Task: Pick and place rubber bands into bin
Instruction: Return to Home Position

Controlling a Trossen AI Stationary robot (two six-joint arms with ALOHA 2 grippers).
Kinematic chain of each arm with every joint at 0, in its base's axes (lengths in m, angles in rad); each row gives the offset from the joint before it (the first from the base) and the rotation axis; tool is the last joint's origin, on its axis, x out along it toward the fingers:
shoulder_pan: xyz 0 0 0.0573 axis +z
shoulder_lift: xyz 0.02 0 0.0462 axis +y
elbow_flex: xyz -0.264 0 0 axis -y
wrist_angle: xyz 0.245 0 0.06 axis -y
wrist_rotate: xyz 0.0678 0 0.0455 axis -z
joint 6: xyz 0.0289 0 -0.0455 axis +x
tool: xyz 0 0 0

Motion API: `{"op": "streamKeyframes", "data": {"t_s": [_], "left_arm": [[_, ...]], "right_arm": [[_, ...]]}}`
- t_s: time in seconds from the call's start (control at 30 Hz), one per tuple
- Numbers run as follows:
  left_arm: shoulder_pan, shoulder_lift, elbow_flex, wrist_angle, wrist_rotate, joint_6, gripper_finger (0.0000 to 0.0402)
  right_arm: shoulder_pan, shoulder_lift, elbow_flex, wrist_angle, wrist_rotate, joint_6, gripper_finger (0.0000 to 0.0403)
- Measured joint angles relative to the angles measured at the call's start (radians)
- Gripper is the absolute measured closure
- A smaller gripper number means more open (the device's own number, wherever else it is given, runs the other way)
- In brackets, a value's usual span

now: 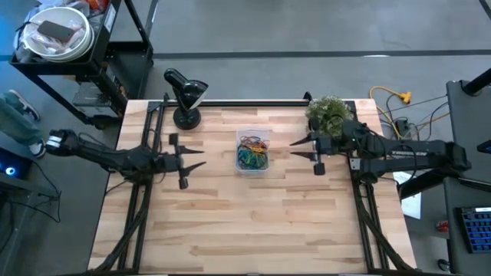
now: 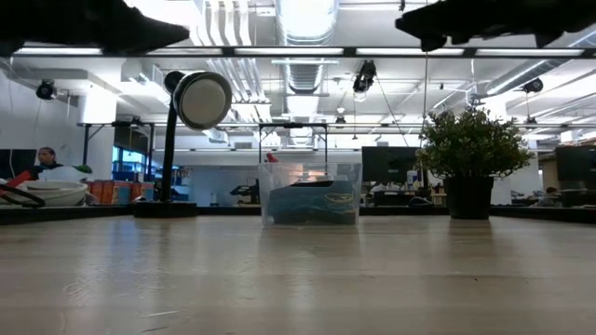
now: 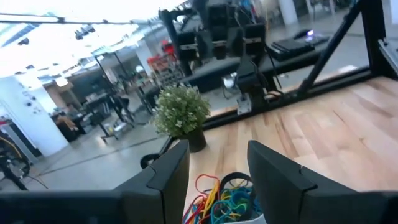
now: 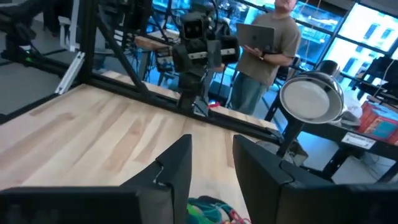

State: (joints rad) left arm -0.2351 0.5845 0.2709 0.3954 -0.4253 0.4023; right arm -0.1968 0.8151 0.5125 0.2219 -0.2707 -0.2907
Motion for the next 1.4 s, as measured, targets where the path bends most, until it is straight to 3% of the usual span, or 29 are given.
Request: {"op": "streamKeyframes", "data": {"t_s": [0.13, 0.47, 0.7, 1.0, 1.23, 1.4], "left_arm": [[0.016, -0.092, -0.079, 0.055, 0.002, 0.007, 0.0254], [0.105, -0.232, -0.186, 0.066, 0.125, -0.002, 0.0254], [0.105, -0.363, -0.257, 0.056, 0.112, 0.000, 0.0254], [0.105, -0.564, -0.263, -0.125, 0.105, -0.019, 0.0254], [0.105, -0.533, -0.263, -0.139, 0.065, -0.025, 0.0254], [0.105, -0.554, -0.263, -0.143, 0.049, -0.025, 0.0254]], "right_arm": [[0.020, -0.058, -0.050, 0.010, 0.000, 0.002, 0.0294], [0.042, -0.074, -0.175, 0.259, 0.001, -0.002, 0.0298], [0.042, -0.092, -0.240, 0.291, 0.012, 0.031, 0.0300], [0.041, -0.313, -0.355, 0.294, 0.092, 0.066, 0.0301], [0.056, -0.483, -0.466, 0.297, 0.099, 0.141, 0.0305], [0.106, -0.526, -0.504, 0.286, 0.173, 0.152, 0.0307]]}}
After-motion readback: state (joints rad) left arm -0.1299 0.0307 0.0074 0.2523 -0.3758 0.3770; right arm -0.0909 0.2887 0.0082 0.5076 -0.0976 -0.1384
